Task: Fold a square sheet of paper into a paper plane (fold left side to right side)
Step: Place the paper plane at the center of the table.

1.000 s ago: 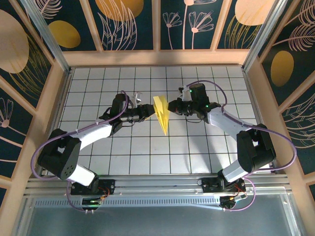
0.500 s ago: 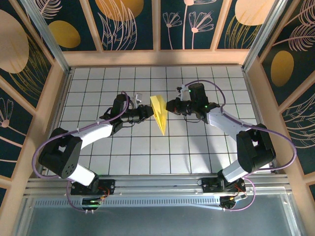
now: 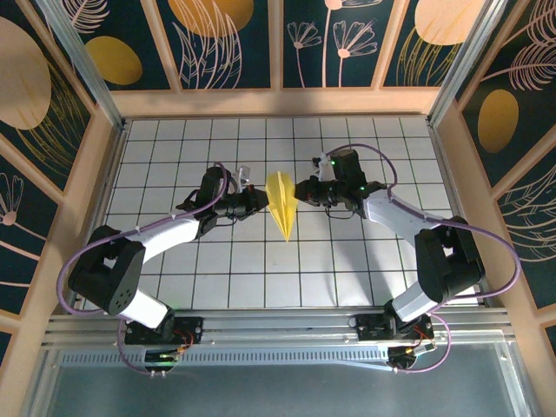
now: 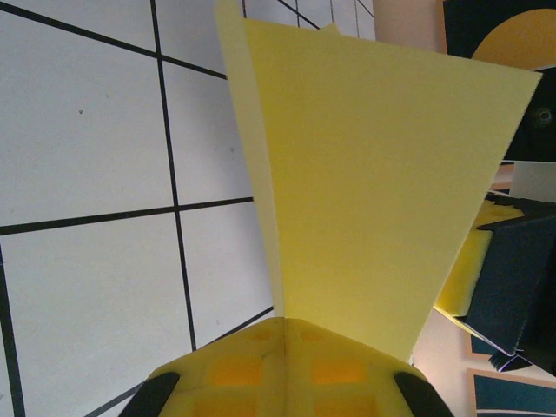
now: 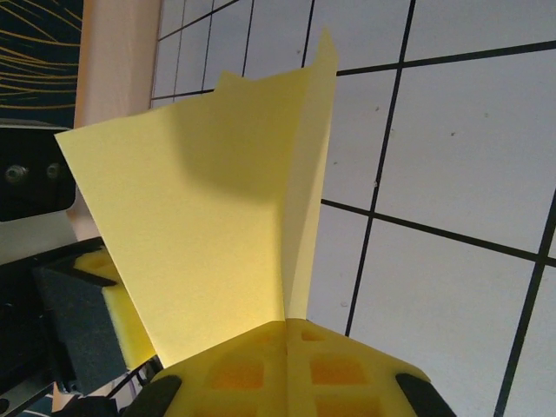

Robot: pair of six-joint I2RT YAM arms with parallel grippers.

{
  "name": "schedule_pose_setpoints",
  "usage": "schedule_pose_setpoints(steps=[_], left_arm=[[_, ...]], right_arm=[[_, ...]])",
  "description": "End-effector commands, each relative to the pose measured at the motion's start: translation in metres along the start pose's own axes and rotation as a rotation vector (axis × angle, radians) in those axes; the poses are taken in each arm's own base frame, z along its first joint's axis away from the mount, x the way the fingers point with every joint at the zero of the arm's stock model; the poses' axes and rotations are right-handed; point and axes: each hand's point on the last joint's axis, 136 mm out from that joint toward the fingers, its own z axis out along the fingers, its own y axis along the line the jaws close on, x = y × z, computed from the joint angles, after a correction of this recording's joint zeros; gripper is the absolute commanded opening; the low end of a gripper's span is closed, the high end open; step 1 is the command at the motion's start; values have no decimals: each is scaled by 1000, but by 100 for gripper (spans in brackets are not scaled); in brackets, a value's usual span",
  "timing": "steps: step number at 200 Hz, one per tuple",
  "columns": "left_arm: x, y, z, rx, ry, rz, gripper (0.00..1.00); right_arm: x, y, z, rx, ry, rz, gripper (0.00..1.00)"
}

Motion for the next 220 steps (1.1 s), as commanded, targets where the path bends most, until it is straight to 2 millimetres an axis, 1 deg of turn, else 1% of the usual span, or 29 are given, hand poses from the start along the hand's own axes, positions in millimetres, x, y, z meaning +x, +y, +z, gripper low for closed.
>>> schedule_pose_setpoints(steps=[1,13,31,44,60,71,73,78,101,115,119,123,142,177,220], left_arm=[[-2,3,6,-16,-5,-23,2],[-2,8,10,-28,-2,-44,1],[-2,15,18,-39,3,-78,0],[-3,21,25,-48,9,-105,0],[-5,24,34,-49,14,-131,0],[-9,21,37,-34,6,-145,0],[-8,28,42,-47,13,-157,0],[-8,29,45,-47,15,-165,0],[-10,37,56,-63,16,-204,0],[-10,39,61,-65,17,-219,0],[-10,40,61,-67,18,-223,0],[-10,41,62,-68,18,-226,0],[-8,46,65,-80,18,-236,0],[-5,50,67,-93,26,-245,0],[-3,52,68,-98,31,-247,0]], right_arm=[[-1,-6,0,34,-1,-11,16],[-6,-8,-4,57,-21,-21,26],[-10,-13,-12,115,-40,-41,37],[-10,-15,-17,154,-38,-65,39],[-4,-17,-19,187,-13,-87,41],[1,-16,-20,208,0,-105,42],[2,-17,-20,212,2,-107,41],[6,-17,-19,217,9,-113,42],[24,-15,-11,214,48,-116,45],[33,-19,-5,214,69,-102,47],[34,-21,-3,215,72,-95,48],[41,-17,1,207,87,-104,49],[51,-17,12,205,115,-108,53],[59,-24,26,233,148,-119,59],[66,-34,42,285,186,-134,60]])
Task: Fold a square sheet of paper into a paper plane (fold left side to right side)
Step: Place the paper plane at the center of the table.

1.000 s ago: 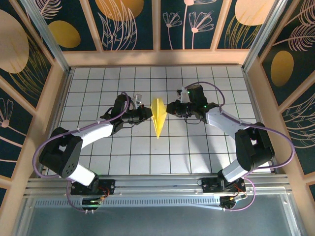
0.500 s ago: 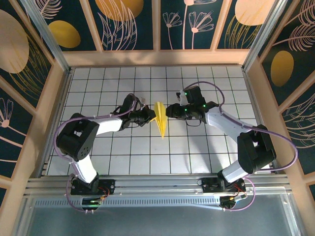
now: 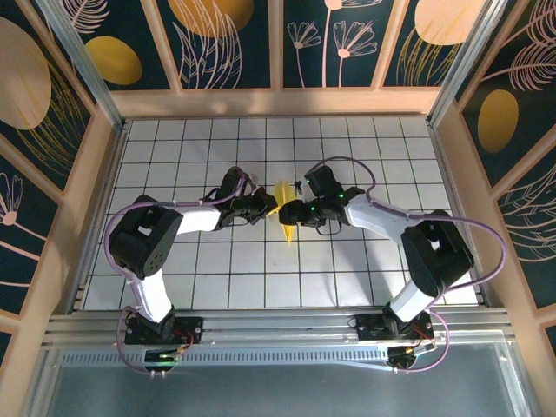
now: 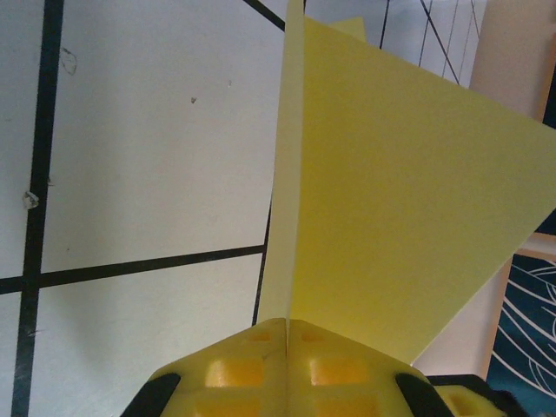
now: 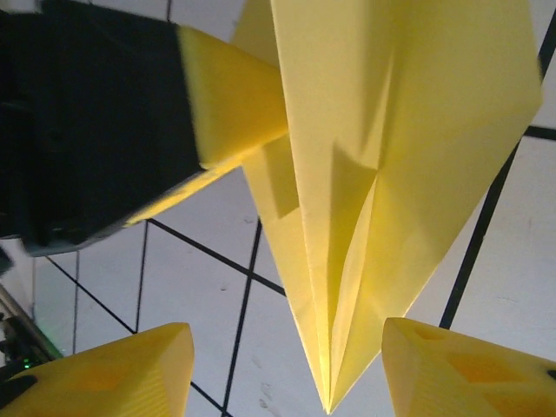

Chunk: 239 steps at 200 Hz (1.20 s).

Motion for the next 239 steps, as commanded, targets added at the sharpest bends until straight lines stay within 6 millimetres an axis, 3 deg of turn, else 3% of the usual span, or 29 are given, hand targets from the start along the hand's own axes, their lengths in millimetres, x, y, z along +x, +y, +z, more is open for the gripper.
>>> schedule_pose_setpoints(steps=[1,124,185,239], left_arm=[[-3,-9,4,21,-9,-13,0],[0,-4,6,9,2,-14,0],[2,2,8,-3,7,-17,0],[4,6,9,-10,10,-22,0]], right_arm=[[-5,1,6,34,-6,-31,60],[-6,-18,21,169,13,-58,49],[-7,-21,20,191,15,-63,32],[-5,-25,27,205,26,-48,22]])
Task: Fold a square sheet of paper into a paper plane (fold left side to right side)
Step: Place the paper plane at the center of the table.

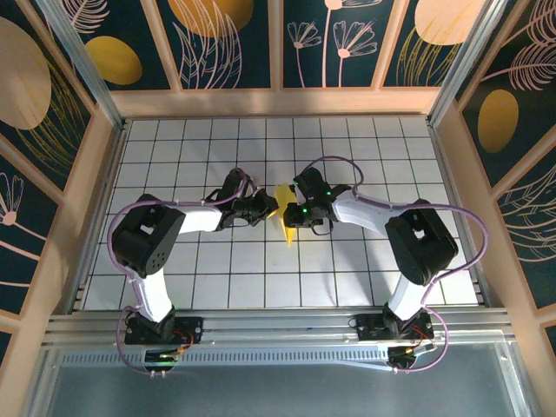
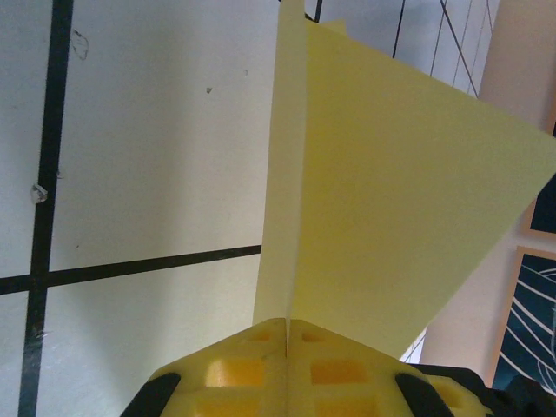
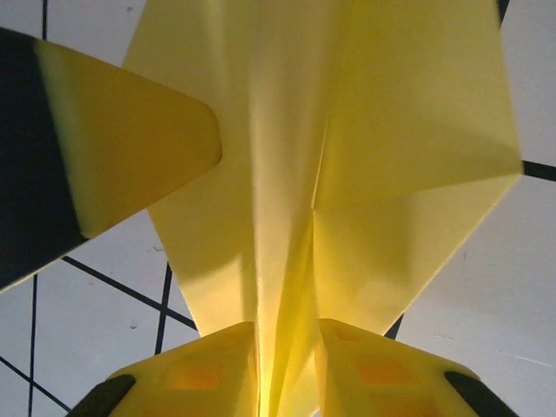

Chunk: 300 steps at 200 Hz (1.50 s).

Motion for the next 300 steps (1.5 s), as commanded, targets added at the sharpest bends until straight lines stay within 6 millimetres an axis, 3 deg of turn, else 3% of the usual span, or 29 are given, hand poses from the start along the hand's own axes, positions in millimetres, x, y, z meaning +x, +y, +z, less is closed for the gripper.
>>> schedule_pose_setpoints(steps=[1,117,220,300], left_arm=[[2,1,4,3,2,-19,0],[10,15,8,-15,12,-37,0],[13,24,10,-23,20,-55,0],[16,31,13,-36,25,-61,0]], right_arm=[[-3,0,5,29,4,0,22],[-1,11,16,-32,16,33,24],[8,-3,25,29,50,74,22],[12,0,35,25,68,87,21]])
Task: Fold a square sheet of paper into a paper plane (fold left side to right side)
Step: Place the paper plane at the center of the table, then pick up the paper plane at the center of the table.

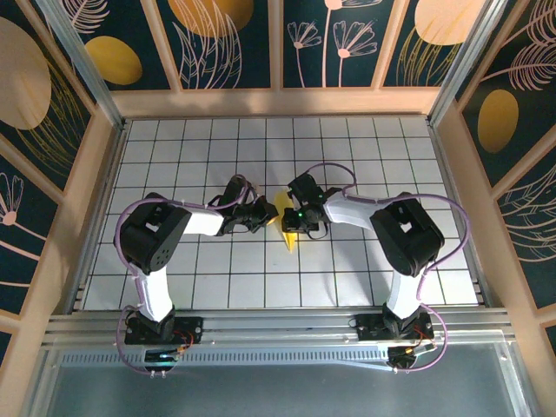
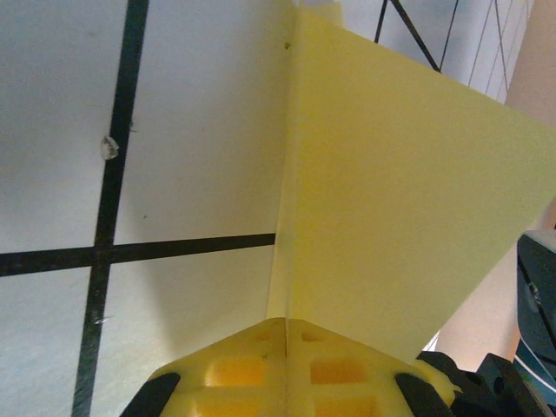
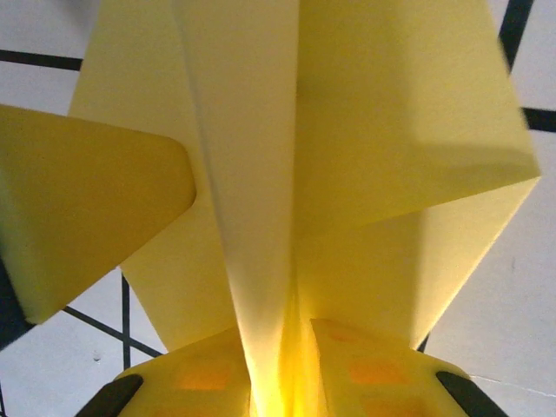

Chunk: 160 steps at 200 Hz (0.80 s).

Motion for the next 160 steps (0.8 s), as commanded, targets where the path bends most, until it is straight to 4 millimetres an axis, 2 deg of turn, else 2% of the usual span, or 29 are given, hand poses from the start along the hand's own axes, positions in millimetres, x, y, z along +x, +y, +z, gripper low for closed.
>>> schedule_pose_setpoints(steps=[1,58,85,126,132,160], left_arm=[[5,8,4,-8,7,-25,0],[5,7,3,-9,3,-20,0],[0,-4,-6,2,-28,16,13],[-20,-34,-39,-7,-151,124,31],[-23,-45,-51,7,-182,145,34],[-35,-55,-87,-28,-294,204,41]], right_arm=[[-2,6,5,6,2,6,21],[-1,1,5,44,4,16,16],[-3,-2,2,66,1,12,11],[-13,6,-13,72,-23,8,0],[-15,7,-17,77,-27,7,0],[-27,11,-34,115,-48,4,0]])
